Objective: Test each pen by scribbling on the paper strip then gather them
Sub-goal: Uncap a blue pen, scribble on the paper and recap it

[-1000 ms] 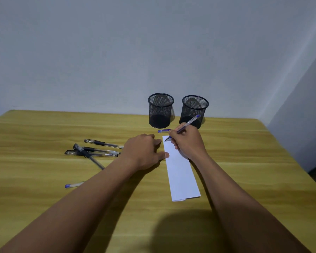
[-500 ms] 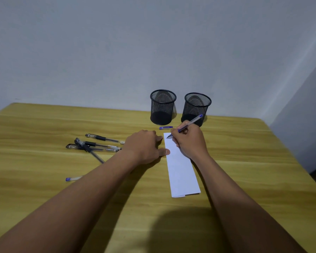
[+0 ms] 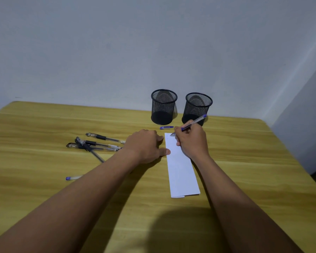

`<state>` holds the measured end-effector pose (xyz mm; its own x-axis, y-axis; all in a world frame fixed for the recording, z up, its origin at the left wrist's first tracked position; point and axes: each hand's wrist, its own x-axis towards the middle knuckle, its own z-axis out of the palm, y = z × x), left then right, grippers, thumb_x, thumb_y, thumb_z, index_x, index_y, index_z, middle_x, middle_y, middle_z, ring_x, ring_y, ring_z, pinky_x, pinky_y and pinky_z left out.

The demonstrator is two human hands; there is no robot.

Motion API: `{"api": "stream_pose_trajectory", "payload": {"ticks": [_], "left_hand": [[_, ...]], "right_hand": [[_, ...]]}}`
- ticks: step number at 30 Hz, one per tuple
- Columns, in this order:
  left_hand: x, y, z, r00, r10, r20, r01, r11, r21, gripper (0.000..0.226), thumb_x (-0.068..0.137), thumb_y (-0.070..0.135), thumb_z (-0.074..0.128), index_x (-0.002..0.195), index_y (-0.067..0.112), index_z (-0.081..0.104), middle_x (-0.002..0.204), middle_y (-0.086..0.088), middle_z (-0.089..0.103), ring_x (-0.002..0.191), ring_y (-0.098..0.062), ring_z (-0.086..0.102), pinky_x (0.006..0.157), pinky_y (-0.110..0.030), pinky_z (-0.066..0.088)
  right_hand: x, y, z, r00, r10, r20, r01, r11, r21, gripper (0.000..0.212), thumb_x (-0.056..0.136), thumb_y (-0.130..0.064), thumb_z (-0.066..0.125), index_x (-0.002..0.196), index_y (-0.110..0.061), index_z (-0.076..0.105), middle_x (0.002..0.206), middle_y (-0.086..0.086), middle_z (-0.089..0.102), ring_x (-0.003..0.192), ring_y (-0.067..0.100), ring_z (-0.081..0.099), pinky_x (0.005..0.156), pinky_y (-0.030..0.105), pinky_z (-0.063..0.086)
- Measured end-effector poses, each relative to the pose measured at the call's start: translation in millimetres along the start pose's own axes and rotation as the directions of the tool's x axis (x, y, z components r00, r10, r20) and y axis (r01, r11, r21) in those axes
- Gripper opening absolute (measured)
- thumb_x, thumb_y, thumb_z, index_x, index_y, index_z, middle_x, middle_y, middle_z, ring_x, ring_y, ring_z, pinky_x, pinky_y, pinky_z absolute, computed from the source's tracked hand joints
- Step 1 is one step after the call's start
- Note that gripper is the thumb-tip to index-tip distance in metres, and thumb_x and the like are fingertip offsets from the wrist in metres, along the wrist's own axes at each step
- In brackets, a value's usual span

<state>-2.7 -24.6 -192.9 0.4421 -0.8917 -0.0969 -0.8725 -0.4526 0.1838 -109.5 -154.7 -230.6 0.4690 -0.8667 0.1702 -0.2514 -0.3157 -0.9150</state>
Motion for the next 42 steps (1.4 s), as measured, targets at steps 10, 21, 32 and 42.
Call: {"api": "stream_pose_trajectory", "payload": {"ticks": [10,21,32,42], "left_hand": [[3,2,-1,1.000,0.007,-0.011,-0.007,1.000,0.019,0.069,0.085,0.069,0.057,0.142,0.030,0.053,0.136,0.002,0.061,0.120,-0.025,0.056,0.088,-0.036,0.049],[5,1,0,0.999,-0.027,-0.044,0.024,0.997,-0.076,0.068,0.084,0.068,0.059,0.140,0.028,0.055,0.134,0.002,0.062,0.121,-0.023,0.055,0.082,-0.033,0.044],[27,-11,-21,0.976,-0.104,-0.191,0.052,0.964,-0.262,0.019,0.089,0.039,0.066,0.100,0.026,0.076,0.106,-0.001,0.074,0.099,-0.025,0.065,0.083,-0.036,0.054],[63,-5,3,0.947,-0.049,-0.316,-0.015,0.980,-0.196,0.017,0.091,0.025,0.066,0.101,0.031,0.077,0.101,0.000,0.074,0.097,-0.027,0.065,0.073,-0.035,0.052]], "right_hand": [[-3,-9,-2,0.998,0.062,-0.012,-0.062,0.998,-0.004,0.015,0.091,-0.015,0.065,0.086,-0.002,0.060,0.071,0.014,0.066,0.054,0.018,0.059,0.043,0.019,0.045],[2,-12,-6,0.994,0.107,-0.018,-0.102,0.979,0.179,0.014,0.096,-0.018,0.065,0.091,-0.004,0.066,0.072,0.010,0.068,0.060,0.016,0.063,0.053,0.032,0.053],[6,-20,-13,0.995,0.090,-0.036,-0.080,0.975,0.208,0.016,0.094,-0.018,0.066,0.079,-0.012,0.066,0.067,0.005,0.069,0.055,0.013,0.060,0.056,0.032,0.047],[15,-35,-34,0.991,0.132,-0.001,-0.121,0.914,0.388,0.021,0.097,-0.011,0.060,0.076,-0.011,0.063,0.062,0.003,0.059,0.046,0.009,0.045,0.041,0.022,0.037]]}}
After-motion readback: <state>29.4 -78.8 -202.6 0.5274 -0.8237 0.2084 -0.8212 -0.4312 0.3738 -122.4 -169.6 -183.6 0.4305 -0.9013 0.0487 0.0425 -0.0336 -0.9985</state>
